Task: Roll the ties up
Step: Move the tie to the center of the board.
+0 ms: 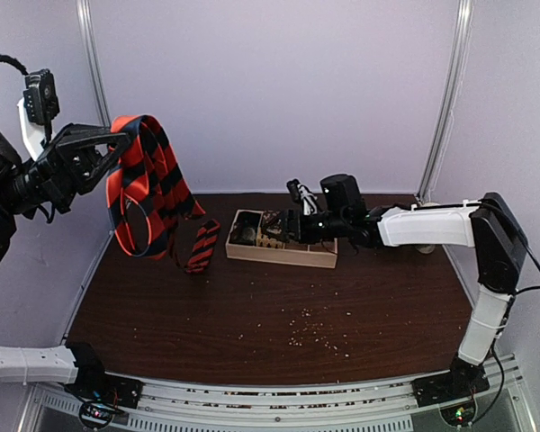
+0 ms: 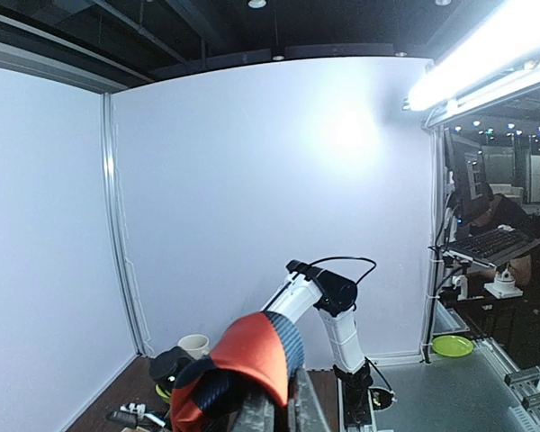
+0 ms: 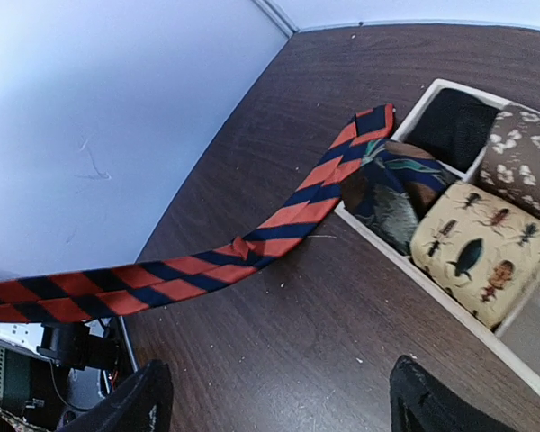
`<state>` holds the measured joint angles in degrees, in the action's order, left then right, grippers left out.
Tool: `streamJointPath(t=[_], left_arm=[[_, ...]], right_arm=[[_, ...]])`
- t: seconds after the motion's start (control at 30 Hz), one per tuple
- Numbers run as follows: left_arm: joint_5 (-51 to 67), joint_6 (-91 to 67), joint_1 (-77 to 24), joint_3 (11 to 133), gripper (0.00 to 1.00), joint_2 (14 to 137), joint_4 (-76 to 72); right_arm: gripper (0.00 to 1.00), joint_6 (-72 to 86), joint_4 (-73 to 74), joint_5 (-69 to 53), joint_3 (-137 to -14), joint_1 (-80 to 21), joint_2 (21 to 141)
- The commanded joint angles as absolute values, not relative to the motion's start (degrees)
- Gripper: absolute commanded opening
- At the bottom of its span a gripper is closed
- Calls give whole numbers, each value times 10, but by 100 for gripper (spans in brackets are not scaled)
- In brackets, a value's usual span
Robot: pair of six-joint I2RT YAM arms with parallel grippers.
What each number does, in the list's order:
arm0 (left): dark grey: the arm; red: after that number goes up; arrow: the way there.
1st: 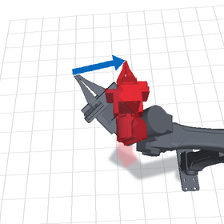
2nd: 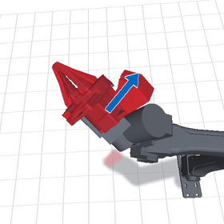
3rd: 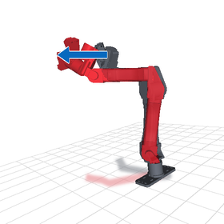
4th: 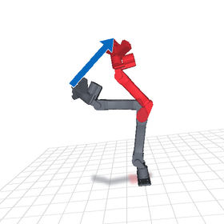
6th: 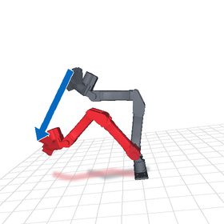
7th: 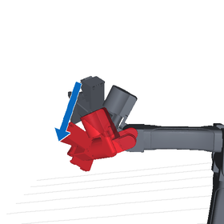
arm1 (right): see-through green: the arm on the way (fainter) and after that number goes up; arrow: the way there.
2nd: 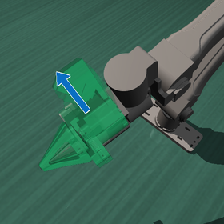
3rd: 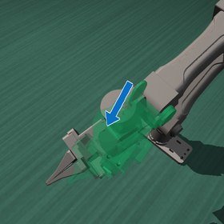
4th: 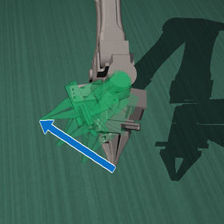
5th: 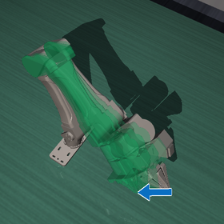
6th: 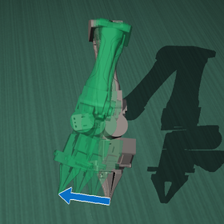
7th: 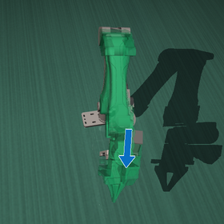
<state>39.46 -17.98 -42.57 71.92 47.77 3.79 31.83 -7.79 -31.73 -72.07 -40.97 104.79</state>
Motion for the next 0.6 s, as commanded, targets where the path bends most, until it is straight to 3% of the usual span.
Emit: streamJointPath(t=[0.0,0.57], left_arm=[[409,-197,-416,715,0,477,12],[339,-279,-343,674,0,508,-22]], right_arm=[[83,300,-18,-308,-809,-446,1105],[78,223,223,-168,-1215,-572,1408]])
